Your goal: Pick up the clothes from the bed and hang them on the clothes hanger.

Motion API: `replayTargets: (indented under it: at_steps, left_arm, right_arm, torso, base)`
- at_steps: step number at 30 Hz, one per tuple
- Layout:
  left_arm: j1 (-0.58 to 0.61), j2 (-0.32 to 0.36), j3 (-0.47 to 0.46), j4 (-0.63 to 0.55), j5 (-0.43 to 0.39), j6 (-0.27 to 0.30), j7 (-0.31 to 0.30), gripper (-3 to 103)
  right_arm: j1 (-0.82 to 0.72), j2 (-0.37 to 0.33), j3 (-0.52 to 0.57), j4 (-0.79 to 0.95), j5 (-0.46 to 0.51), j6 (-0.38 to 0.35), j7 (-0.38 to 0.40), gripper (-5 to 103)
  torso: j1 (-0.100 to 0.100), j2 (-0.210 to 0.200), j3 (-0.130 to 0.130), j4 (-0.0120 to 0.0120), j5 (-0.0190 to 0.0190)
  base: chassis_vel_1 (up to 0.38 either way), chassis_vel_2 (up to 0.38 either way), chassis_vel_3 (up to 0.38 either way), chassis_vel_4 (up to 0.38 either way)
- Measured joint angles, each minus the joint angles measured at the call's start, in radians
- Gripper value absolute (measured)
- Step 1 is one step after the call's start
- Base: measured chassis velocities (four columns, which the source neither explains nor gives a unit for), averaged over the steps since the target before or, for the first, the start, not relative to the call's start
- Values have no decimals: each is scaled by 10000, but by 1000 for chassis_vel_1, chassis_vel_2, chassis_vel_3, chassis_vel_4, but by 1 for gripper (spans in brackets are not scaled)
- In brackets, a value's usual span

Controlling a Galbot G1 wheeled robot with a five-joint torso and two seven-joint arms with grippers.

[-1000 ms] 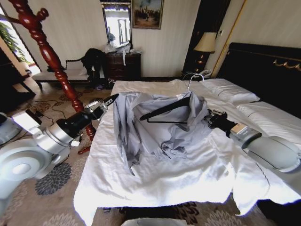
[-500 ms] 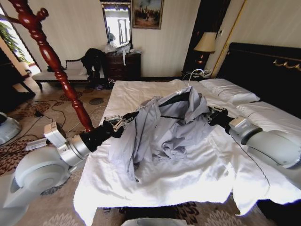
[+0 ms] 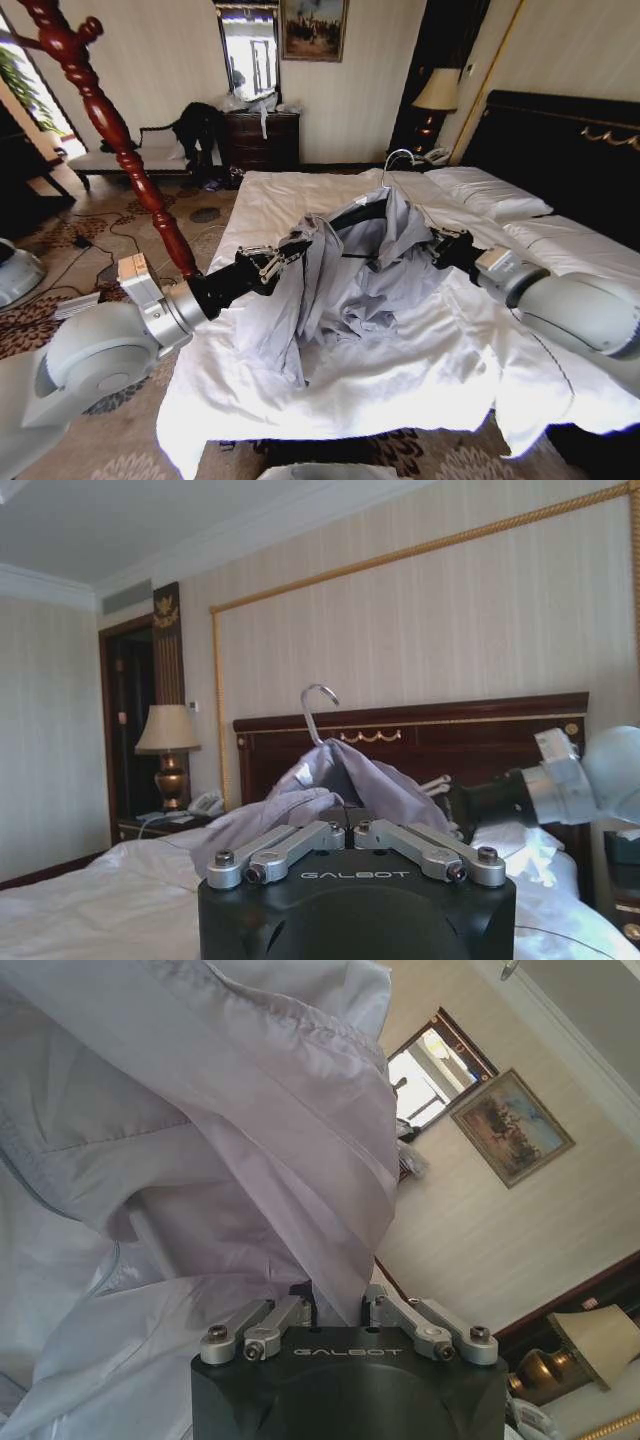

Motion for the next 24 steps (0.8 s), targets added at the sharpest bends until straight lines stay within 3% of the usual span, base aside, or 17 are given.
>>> replayTargets:
  at_steps: [6, 10, 16, 19, 24]
  left_arm:
    - [-568, 241, 22, 391, -225, 2, 83, 0]
    - [-1342, 239, 715, 480, -303, 26, 87, 0]
    - [-3922, -433, 3365, 732, -397, 185, -250, 0]
    - [-4460, -687, 3962, 869, -267, 233, -321, 0]
    - [-6071, -1626, 5749, 1395, -122, 344, -611, 0]
  right_arm:
    - [-85, 242, -308, 289, -444, 19, -214, 20]
    - [-53, 270, -413, 333, -634, 54, -286, 20]
    - [52, 199, -421, 178, -714, 144, -248, 20]
    - [110, 118, -366, 145, -606, 145, -178, 20]
    - [195, -31, -291, 22, -319, 129, -54, 20]
  torso:
    - [0, 0, 0, -1, 4]
    - [0, 0, 0, 2, 2]
    - [0, 0, 0, -4, 3]
    - [0, 0, 0, -3, 2]
    - [0, 0, 0, -1, 2]
  base:
    - [0, 0, 0, 0]
    - [0, 0, 0, 0]
    - [0, 0, 0, 0]
    - [0, 0, 0, 0]
    - [0, 0, 0, 0]
